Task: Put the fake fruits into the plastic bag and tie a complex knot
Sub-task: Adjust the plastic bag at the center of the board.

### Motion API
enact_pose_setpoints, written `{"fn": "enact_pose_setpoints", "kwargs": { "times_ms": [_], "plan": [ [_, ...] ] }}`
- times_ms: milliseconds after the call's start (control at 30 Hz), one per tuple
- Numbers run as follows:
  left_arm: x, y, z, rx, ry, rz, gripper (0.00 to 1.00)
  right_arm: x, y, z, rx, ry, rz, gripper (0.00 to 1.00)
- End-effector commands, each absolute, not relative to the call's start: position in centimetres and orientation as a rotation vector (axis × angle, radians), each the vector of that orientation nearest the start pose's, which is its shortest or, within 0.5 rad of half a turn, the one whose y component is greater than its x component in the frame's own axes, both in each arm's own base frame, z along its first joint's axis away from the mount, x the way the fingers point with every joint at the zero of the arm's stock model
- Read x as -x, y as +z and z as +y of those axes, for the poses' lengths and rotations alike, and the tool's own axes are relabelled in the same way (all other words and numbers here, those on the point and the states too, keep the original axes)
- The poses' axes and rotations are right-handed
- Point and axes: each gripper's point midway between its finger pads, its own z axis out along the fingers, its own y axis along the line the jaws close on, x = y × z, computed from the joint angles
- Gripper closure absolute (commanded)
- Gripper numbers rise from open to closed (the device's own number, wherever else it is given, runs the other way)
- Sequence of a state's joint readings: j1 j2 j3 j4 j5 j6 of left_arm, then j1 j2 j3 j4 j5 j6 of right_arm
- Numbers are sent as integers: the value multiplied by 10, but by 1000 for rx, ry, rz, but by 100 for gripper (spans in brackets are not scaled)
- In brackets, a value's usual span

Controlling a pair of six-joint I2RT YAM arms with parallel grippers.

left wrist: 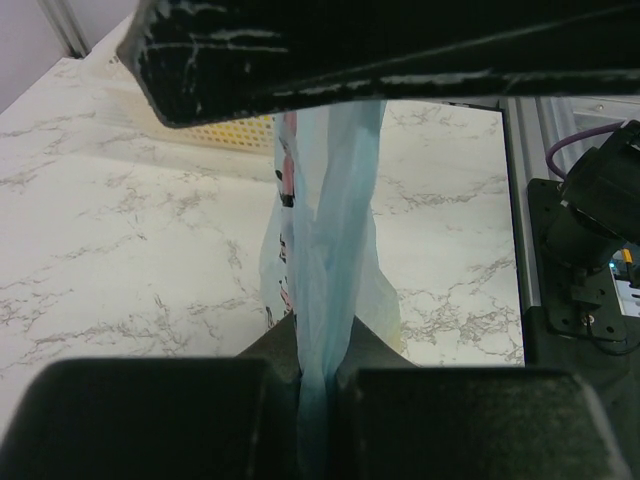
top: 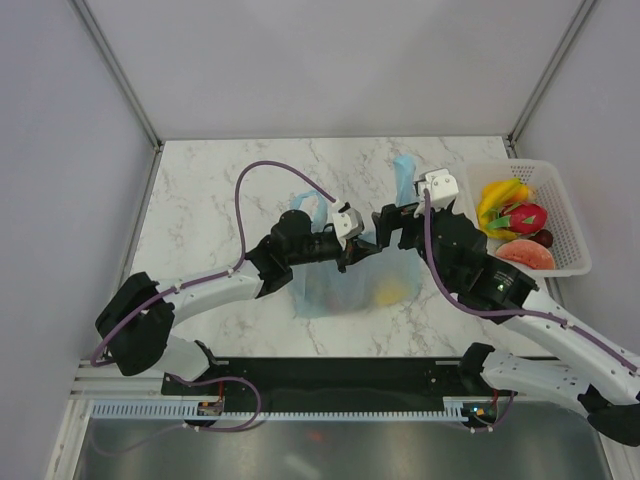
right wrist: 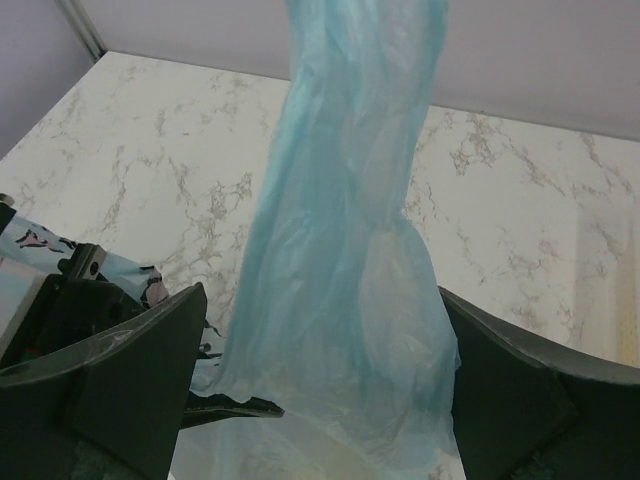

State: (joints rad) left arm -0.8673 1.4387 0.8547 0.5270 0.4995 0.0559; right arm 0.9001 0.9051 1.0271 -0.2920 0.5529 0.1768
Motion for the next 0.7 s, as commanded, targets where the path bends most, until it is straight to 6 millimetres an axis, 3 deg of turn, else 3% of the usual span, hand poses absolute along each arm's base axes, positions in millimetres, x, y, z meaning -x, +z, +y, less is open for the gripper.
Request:
{"fn": "enact_pose_setpoints", "kwargs": {
  "times_ms": [0, 200, 667],
  "plan": [
    [-231, 265, -395, -1068, -997, 1231, 98, -264, 334, 185, 158, 379, 1709, 2],
    [-231, 269, -394, -1066, -990, 1223, 98, -266, 328, 174, 124, 410, 1700, 2],
    [-230, 273, -400, -1063, -1011, 1237, 98, -263, 309, 194, 146, 549, 1704, 2]
  ]
}}
